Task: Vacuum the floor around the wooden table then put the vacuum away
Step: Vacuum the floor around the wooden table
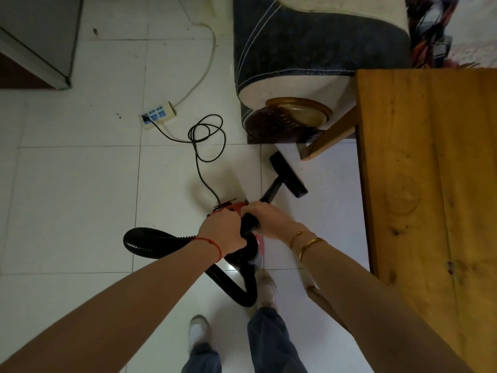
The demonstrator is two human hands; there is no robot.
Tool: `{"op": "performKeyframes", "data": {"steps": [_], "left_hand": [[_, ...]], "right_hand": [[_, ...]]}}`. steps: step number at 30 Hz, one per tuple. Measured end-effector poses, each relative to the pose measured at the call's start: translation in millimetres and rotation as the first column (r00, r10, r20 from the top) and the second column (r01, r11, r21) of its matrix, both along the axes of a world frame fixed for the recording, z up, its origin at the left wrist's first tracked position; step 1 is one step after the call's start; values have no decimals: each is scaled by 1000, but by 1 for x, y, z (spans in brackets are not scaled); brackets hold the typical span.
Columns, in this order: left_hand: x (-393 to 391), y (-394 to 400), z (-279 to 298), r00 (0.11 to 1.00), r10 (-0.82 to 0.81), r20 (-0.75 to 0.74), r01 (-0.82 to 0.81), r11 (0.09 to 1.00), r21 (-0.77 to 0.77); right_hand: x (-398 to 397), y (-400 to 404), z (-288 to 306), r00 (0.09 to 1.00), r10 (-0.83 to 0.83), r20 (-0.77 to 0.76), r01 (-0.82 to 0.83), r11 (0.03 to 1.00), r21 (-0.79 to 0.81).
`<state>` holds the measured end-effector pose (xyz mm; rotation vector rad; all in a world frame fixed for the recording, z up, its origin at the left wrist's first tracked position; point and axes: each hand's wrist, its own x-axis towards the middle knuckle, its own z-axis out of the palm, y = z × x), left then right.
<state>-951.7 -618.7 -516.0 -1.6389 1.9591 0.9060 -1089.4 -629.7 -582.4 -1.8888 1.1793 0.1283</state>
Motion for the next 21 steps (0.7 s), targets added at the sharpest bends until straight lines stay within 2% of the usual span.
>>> {"op": "performKeyframes", "data": {"steps": [5,12,21], "left_hand": [[34,23,13,985,-162,62,163,987,-11],[68,59,25,914,-392,102,395,919,-9],[48,96,21,828,-553,92,556,831,-5]], "right_hand": [[34,41,5,990,-132,42,132,991,-13],[77,110,9,921,-384,61,387,921,-46],[75,174,11,847,-532,10,525,833,-171]]}}
